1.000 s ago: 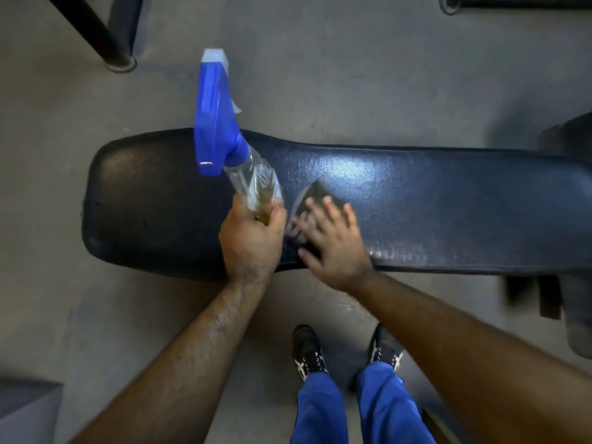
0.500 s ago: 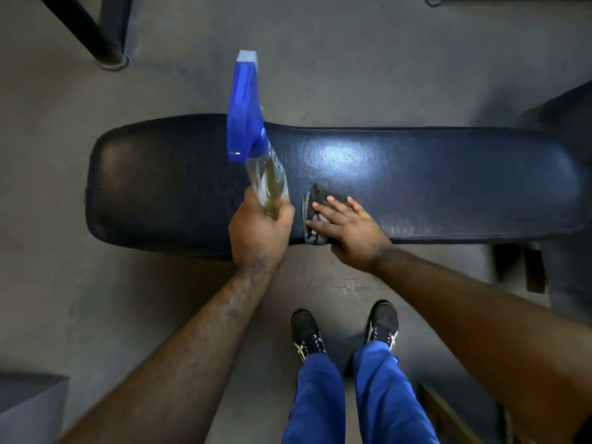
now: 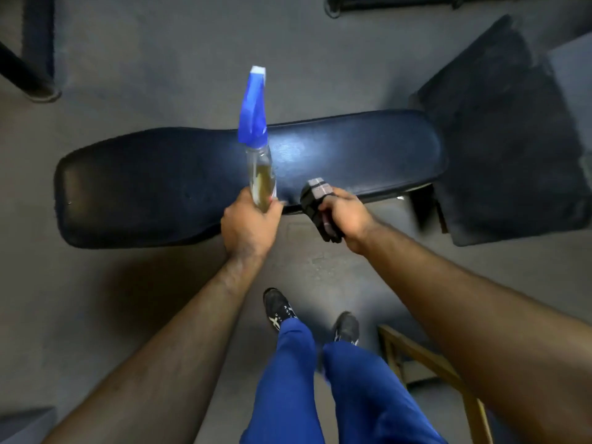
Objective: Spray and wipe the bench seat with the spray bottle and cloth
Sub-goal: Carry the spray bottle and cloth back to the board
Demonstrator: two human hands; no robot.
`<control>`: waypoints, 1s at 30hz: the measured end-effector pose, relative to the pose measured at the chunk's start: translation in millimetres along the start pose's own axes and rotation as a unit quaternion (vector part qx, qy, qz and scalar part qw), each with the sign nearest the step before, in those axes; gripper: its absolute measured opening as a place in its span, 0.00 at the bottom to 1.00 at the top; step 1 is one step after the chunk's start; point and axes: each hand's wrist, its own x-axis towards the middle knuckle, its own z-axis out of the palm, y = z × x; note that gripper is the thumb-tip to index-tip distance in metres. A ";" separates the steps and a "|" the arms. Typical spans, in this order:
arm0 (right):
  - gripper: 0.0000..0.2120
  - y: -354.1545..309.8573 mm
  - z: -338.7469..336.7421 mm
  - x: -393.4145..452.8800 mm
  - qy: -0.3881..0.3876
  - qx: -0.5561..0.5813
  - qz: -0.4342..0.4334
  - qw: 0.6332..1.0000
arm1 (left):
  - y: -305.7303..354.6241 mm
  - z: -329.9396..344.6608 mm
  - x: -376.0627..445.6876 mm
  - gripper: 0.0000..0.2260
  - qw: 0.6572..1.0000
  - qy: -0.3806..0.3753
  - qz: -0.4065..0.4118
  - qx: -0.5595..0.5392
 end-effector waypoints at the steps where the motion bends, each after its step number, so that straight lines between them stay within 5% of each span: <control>1: 0.15 -0.6 -15.0 -12.5 0.014 0.003 -0.009 1.000 | 8.9 3.4 -10.4 0.15 1.000 -0.011 0.013 0.007; 16: 0.19 144.1 -219.5 -236.0 0.198 0.108 0.003 0.974 | 99.1 110.7 -273.7 0.15 0.959 -0.217 0.182 0.006; 30: 0.21 344.9 -366.0 -436.1 0.435 0.061 0.000 0.898 | 121.6 192.4 -522.7 0.13 0.863 -0.403 0.299 0.060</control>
